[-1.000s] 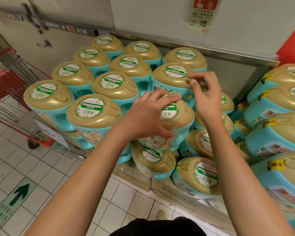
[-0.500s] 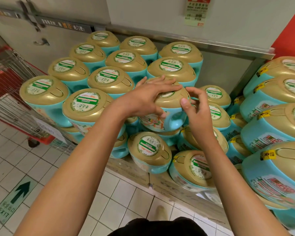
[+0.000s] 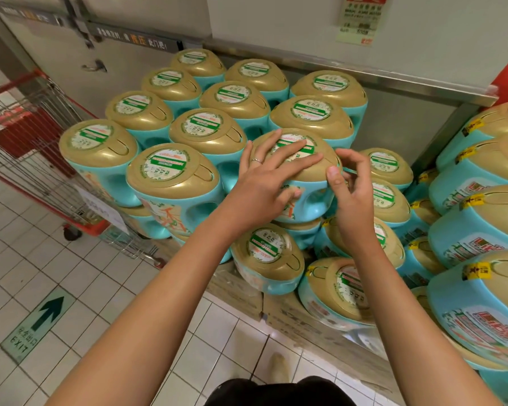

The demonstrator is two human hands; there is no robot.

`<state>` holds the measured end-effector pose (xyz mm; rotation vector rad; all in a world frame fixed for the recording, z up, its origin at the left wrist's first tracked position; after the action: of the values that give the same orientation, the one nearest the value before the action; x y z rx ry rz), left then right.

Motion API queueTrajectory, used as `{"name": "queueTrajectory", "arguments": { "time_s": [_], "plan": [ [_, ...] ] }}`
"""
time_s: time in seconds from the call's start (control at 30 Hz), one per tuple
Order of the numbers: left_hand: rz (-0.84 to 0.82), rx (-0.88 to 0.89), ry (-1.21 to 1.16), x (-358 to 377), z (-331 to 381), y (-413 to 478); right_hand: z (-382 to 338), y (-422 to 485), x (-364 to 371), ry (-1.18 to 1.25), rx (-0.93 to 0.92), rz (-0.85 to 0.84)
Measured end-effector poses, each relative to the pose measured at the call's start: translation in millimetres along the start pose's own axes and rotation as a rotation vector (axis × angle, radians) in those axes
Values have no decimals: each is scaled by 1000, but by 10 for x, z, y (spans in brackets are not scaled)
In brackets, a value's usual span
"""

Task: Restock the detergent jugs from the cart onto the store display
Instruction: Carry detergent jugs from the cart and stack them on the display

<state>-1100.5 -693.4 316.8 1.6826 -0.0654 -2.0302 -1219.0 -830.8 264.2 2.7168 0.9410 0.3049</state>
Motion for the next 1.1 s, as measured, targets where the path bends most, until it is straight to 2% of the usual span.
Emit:
{"name": "queueTrajectory", "arguments": {
  "time_s": [0.2,0.33,0.43,0.5,0.67,0.8,0.97,1.1],
  "plan": [
    [97,-26,32,-17,16,-84,-37,-9,0,-16,4,3],
    [113,-59,92,-80,42,-217,-115,-101,-39,-173,-78,129],
    [186,-78,-14,-244,-3,-443,-248,-226,-57,-268,-199,218],
    [218,-95,-115,-382,-80,-670,-337,-353,11,-247,-249,203],
    [291,-166,-291,-720,-380,-1488,-431,-811,621,-42,-148,-7],
    [306,-356,-405,-915,-810,-2294,-355,-1249,1370,1,5,-190],
    [335,-680,-549,-1182,-1452,-3411,-189,-1777,2369,-5,145,-364],
    [344,-873,-587,-1386,-1900,-4345,-63,-2209,3162,-30,233,-571]
  ]
}}
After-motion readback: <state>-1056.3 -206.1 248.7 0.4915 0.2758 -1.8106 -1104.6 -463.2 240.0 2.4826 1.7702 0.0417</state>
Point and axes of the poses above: each hand's wrist, its own y-axis towards the middle knuckle, its own x-axis out of the palm, z = x × y, the point moved 4 cm from there along y, towards the middle knuckle, and after that the axes turned 10 degrees about y, right-handed, at the moved point
